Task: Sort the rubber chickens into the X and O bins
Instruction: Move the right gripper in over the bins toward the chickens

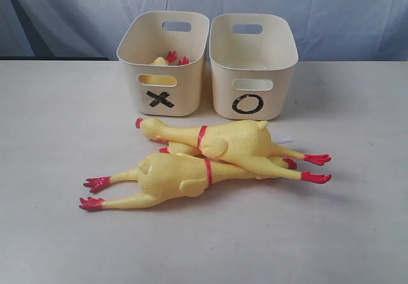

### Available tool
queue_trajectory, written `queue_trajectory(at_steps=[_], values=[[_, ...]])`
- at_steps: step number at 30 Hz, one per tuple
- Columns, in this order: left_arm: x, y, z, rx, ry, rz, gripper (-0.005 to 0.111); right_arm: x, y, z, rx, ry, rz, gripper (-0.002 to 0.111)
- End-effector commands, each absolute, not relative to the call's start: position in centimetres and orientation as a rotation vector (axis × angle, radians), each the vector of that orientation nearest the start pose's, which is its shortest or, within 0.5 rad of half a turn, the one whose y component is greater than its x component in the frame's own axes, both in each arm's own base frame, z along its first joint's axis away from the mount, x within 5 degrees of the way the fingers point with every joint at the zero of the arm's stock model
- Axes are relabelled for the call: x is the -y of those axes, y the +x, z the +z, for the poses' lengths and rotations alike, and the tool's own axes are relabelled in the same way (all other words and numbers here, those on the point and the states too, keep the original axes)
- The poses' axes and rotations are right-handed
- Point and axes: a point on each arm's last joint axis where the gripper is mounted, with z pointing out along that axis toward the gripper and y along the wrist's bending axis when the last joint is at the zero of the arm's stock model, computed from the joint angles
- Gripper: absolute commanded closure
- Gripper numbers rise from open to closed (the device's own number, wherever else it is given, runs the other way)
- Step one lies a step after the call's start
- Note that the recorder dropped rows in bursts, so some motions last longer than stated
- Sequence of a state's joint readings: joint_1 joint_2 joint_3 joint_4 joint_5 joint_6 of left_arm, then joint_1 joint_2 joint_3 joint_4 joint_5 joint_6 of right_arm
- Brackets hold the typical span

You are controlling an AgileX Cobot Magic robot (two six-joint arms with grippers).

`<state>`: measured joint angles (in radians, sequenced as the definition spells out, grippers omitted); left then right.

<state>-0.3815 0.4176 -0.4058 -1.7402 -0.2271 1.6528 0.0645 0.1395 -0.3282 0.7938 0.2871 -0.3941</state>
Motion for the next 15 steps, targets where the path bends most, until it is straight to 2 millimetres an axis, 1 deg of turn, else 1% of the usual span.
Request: queue_trajectory(at_steps=[1,4,5,6,7,8,10,11,13,15], values=[[1.6,9.5,31.5,-1.541,0.033,-0.21,0.04,-3.0,6.1,31.3,-1.633,-0.149,0.396,0.109],[1.6,9.5,31.5,-1.541,0.033,-0.21,0.04,-3.6,7.5,32.2,-1.728,-0.278,0.383,0.109],[1.6,9.5,31.5,-1.541,0.033,-0.21,0.04,-4.0,8.6,32.8,-1.784,-0.332,0.398,0.109],[1.6,9.5,31.5,-1.541,0.033,-0.21,0.04,-4.1,9.0,33.0,-1.802,-0.345,0.402,0.109],[1.6,9.5,31.5,-1.541,0.032,-0.208,0.04,-4.4,10.3,33.4,-1.848,-0.394,0.408,0.109],[1.6,9.5,31.5,-1.541,0.032,-0.208,0.04,-4.6,10.9,33.4,-1.88,-0.428,0.415,0.109],[1.6,9.5,31.5,-1.541,0.032,-0.208,0.04,-5.2,12.7,33.8,-1.957,-0.552,0.446,0.109],[1.6,9.5,31.5,-1.541,0.03,-0.211,0.04,-5.5,14.0,33.8,-2.01,-0.579,0.491,0.109],[1.6,9.5,31.5,-1.541,0.03,-0.211,0.04,-5.8,15.5,34.2,-2.047,-0.594,0.533,0.109],[1.6,9.5,31.5,-1.542,0.021,-0.219,0.04,-6.2,17.6,34.4,-2.082,-0.627,0.58,0.109]])
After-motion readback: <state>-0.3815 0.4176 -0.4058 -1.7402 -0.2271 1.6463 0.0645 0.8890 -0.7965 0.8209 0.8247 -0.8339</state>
